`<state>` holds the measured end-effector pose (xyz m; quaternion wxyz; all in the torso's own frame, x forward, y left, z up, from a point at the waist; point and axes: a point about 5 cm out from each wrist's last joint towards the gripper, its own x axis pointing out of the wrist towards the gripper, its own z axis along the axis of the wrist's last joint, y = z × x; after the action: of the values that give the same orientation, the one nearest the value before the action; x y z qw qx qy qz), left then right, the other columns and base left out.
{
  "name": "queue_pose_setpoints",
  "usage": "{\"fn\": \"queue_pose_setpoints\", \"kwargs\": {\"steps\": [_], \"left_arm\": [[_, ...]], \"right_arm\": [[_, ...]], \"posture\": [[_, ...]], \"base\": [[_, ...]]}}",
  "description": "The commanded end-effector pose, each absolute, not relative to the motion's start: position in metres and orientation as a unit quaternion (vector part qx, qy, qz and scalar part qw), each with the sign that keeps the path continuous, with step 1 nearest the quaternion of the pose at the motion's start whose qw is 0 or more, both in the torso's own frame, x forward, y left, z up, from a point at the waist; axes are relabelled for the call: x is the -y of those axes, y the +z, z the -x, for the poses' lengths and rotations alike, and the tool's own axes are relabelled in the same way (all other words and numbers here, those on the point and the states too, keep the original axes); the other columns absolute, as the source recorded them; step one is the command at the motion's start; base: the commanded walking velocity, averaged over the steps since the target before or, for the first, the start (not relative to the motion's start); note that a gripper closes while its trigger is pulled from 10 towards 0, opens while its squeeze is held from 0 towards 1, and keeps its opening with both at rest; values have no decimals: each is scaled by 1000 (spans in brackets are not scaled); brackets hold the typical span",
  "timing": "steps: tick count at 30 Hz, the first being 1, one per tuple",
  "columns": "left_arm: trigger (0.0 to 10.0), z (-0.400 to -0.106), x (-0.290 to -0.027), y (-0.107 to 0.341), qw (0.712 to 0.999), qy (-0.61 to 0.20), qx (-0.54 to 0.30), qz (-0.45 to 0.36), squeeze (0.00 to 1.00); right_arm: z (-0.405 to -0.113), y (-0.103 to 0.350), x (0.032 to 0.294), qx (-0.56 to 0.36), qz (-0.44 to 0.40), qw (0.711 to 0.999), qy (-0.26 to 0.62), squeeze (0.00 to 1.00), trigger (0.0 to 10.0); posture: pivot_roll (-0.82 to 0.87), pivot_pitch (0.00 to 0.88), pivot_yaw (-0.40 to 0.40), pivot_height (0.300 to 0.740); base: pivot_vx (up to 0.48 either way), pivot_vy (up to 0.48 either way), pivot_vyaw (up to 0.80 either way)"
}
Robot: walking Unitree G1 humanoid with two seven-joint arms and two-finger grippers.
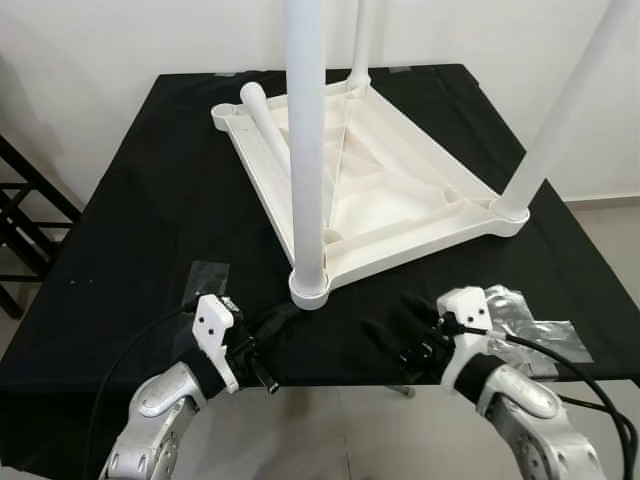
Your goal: Building children table
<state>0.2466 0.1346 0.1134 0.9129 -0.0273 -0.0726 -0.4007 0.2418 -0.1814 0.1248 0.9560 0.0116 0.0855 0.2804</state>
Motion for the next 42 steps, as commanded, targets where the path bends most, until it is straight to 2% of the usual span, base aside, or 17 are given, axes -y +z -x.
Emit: {"fn": "queue_pose_setpoints", "kwargs": {"steps": [1,6,13,17,21,26,30,32,36,42], "left_arm": [[10000,-244,-135,113,912,-403,70,30,0],[10000,-244,-137,113,912,-404,67,27,0],[10000,-244,-137,113,912,-403,67,27,0],[10000,-244,-136,112,912,-404,66,28,0],[10000,-244,-135,111,912,-405,65,28,0],[10000,-244,-136,111,917,-393,68,26,0],[10000,-248,-150,118,944,-316,76,46,0],[10000,-248,-152,120,948,-304,77,47,0],[10000,-249,-180,119,981,-189,48,9,0],[10000,-248,-203,118,991,-126,33,-7,0]], "right_arm": [[-243,129,186,-76,-5,958,275,0,10000],[-242,128,197,-91,26,960,265,0,10000],[-240,127,198,-94,25,959,265,0,10000],[-245,138,192,-61,21,952,300,0,10000],[-249,162,183,-20,24,927,375,0,10000],[-257,166,183,-16,39,925,377,0,10000],[-261,163,174,-13,34,931,363,0,10000],[-261,163,171,-11,32,931,364,0,10000],[-254,156,156,-14,7,928,371,0,10000],[-253,152,150,-18,-1,923,383,0,10000]], "posture": [[34,161,14,740],[42,159,11,740],[43,158,9,740],[44,149,12,740],[47,140,0,740],[46,131,-1,740],[36,129,6,740],[36,129,8,740],[38,130,15,740],[37,126,16,740]], "base": [[0,0,0],[0,0,0],[0,0,0],[0,0,0],[0,0,0],[0,0,0],[0,0,0],[0,0,0],[0,0,0],[0,0,0]]}}
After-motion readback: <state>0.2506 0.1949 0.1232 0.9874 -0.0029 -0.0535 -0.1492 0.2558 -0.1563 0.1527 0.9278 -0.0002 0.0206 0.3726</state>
